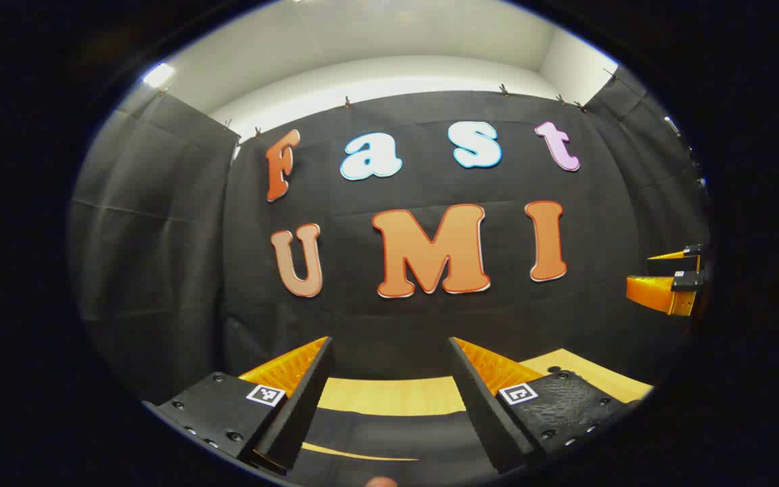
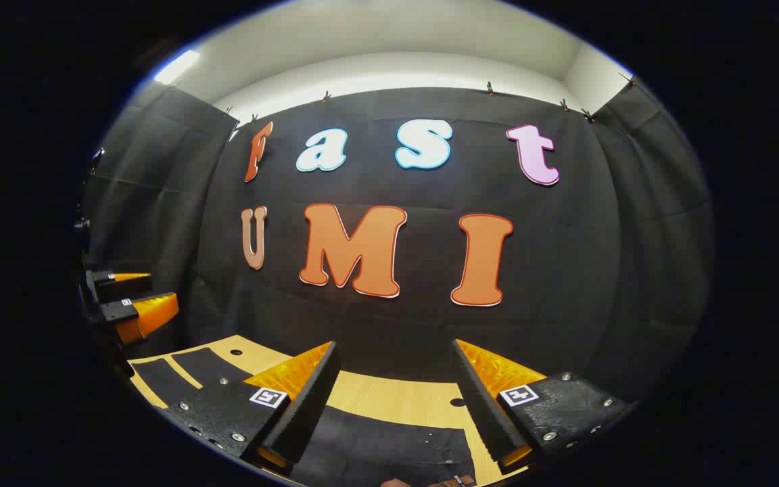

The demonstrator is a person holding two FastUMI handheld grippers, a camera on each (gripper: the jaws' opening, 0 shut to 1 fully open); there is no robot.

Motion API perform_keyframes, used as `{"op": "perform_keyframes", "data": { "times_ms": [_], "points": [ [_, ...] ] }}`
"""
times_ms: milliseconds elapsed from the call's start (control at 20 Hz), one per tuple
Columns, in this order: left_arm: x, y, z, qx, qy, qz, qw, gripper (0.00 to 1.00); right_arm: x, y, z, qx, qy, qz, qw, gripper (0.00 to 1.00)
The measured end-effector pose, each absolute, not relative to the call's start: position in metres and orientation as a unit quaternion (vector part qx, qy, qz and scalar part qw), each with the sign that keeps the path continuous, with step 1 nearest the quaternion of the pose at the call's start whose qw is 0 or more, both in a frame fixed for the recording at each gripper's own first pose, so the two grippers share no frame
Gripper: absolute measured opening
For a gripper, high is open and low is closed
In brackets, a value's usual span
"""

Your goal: Grasp the waist and the cuffs of the jeans and fold them to make the two legs overlap; first hold the waist and fold one-third of the jeans toward the cuffs, then hold the cuffs and fold the remaining one-third in the same direction to finish folding.

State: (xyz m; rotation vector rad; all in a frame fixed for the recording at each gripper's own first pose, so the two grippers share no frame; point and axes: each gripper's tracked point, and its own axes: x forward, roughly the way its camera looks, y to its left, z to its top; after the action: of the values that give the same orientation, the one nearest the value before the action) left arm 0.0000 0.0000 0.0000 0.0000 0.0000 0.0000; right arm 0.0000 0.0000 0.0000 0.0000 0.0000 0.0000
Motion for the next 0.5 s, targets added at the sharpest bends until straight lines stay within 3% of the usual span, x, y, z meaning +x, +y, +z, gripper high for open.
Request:
{"op": "perform_keyframes", "data": {
  "times_ms": [250,500],
  "points": [
    [0.003,0.025,-0.007,0.013,-0.005,0.029,0.999,1.00,0.005,0.004,-0.010,0.027,0.019,-0.001,0.999,0.99],
    [0.025,0.047,-0.015,0.031,-0.011,-0.011,0.999,1.00,0.023,0.042,-0.009,0.047,0.016,-0.050,0.998,1.00]
  ]
}}
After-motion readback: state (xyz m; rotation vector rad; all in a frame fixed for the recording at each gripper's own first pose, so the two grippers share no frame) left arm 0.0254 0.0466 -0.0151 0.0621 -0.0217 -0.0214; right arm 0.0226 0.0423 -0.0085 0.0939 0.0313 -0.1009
